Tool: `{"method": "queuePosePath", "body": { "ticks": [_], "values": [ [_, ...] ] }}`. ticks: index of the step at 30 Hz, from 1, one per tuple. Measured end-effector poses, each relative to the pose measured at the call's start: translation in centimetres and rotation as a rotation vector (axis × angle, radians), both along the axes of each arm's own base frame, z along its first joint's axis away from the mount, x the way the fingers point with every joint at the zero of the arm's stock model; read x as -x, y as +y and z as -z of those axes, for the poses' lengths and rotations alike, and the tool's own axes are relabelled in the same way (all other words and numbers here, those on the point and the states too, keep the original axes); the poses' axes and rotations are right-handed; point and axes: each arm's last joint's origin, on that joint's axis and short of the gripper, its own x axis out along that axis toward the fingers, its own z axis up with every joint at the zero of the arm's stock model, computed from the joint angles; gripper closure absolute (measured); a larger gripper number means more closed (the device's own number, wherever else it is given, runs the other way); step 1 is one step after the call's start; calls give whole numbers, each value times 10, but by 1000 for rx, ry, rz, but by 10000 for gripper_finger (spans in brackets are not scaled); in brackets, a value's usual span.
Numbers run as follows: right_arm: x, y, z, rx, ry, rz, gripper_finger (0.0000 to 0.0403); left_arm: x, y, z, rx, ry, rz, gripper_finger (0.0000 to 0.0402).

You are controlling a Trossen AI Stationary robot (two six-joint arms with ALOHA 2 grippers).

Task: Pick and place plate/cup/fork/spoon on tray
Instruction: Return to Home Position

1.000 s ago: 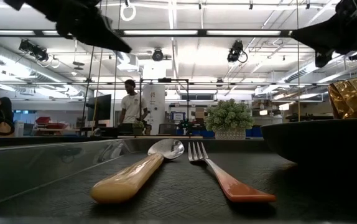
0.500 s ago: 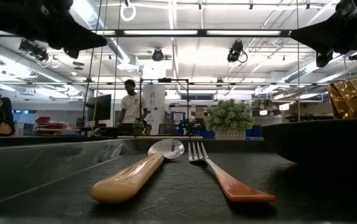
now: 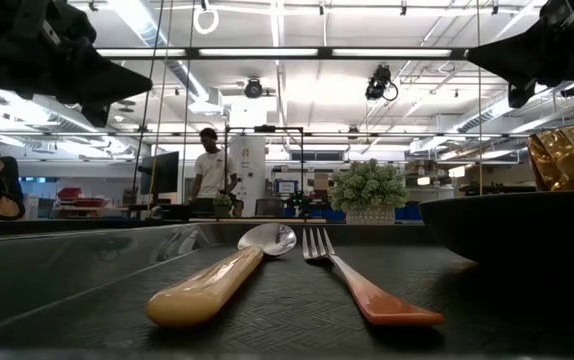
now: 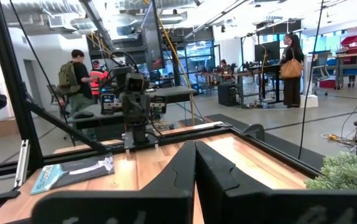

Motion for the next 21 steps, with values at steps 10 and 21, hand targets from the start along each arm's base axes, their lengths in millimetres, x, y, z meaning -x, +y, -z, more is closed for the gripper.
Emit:
{"method": "queuePosePath", "body": {
  "ticks": [10, 21],
  "values": [
    [0, 0, 0, 0, 0, 0, 387, 7, 1, -1, -23, -34, -1, 379],
    [0, 0, 0, 0, 0, 0, 386, 13, 4, 6, -134, 68, -75, 379]
  ]
}}
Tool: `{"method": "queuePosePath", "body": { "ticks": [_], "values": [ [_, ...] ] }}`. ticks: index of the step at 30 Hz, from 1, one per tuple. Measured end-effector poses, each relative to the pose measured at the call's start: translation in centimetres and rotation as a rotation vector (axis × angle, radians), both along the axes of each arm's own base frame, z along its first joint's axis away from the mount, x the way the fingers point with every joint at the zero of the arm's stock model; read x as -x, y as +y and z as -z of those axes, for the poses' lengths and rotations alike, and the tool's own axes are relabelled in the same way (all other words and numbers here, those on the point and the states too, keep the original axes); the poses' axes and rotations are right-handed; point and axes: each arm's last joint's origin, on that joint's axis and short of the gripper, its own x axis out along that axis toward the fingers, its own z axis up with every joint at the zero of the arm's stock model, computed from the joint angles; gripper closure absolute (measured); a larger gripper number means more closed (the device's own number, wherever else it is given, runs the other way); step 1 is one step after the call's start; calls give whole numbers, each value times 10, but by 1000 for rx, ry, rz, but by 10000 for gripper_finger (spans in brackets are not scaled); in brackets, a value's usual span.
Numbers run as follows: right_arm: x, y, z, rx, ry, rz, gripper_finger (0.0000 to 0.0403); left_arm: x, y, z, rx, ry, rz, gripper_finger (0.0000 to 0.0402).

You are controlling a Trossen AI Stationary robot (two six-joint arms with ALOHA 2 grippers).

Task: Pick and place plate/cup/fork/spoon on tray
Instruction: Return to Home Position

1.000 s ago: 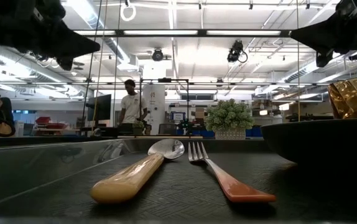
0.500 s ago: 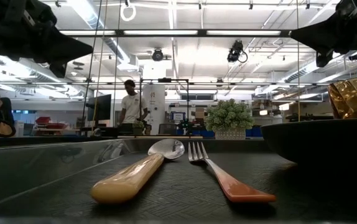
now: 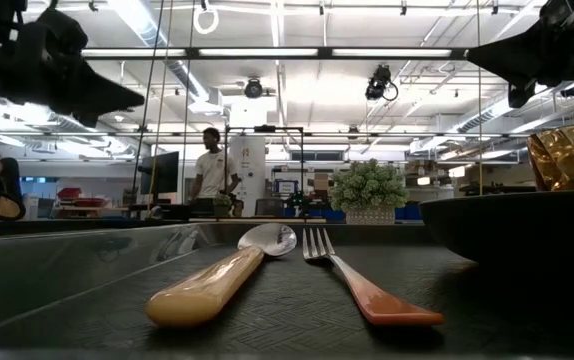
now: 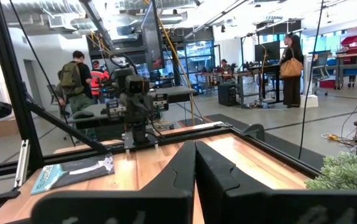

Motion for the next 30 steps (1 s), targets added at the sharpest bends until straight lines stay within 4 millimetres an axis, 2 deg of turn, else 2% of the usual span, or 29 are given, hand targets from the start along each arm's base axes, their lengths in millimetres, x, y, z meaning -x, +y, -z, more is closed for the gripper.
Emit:
{"method": "queuePosePath", "body": {
  "ticks": [9, 13, 21, 26, 30],
  "values": [
    [0, 0, 0, 0, 0, 0, 389, 2, 1, 4, -46, 54, -36, 395],
    [0, 0, -2, -6, -17, 0, 389, 1, -1, 4, -13, 42, 14, 396],
    [-1, 0, 7, 185, 115, 24, 389, 2, -7, 3, 52, 17, 71, 392],
    [-2, 0, 12, 208, 167, 19, 389, 2, -7, 4, 93, 15, 69, 391],
    [-2, 0, 12, 208, 166, 19, 389, 2, -7, 5, 21, 42, 73, 391]
  ]
}}
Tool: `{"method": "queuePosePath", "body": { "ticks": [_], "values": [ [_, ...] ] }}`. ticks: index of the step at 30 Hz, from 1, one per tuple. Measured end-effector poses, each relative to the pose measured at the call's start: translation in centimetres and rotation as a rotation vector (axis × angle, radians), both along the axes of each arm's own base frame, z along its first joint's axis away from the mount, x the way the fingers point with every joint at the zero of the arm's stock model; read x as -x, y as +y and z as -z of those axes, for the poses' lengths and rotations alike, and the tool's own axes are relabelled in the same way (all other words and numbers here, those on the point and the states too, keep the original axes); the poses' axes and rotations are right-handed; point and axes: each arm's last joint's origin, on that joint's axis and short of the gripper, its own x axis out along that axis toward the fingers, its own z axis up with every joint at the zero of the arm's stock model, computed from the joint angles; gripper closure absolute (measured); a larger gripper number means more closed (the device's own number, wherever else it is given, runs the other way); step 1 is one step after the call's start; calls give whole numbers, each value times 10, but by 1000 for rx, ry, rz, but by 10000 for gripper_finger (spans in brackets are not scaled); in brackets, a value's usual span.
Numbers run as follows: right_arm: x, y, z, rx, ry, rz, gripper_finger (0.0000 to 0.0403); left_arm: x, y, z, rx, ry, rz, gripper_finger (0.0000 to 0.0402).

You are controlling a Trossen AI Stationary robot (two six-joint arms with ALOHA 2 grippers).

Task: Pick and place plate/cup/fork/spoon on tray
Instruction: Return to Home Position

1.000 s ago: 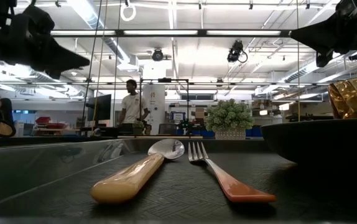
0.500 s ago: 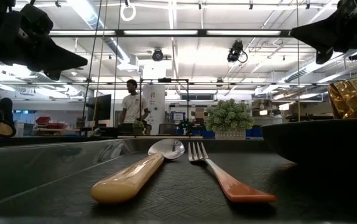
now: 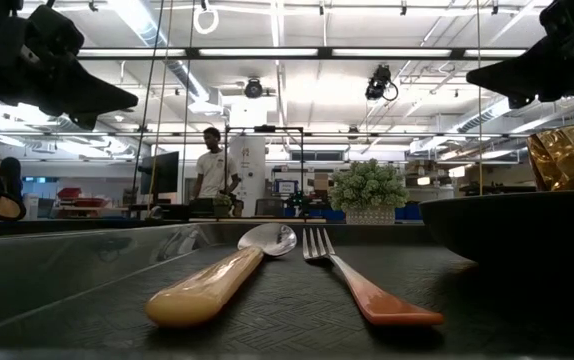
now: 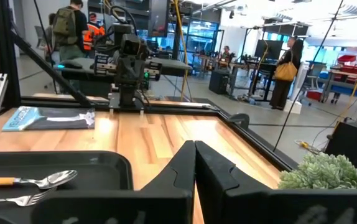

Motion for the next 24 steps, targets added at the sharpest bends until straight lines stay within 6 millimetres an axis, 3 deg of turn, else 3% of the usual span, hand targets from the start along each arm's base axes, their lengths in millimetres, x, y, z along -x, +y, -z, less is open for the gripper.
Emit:
{"method": "queuePosePath", "body": {
  "ticks": [24],
  "values": [
    [0, 0, 0, 0, 0, -1, 389, 0, 0, 0, -9, 2, 1, 390]
  ]
}}
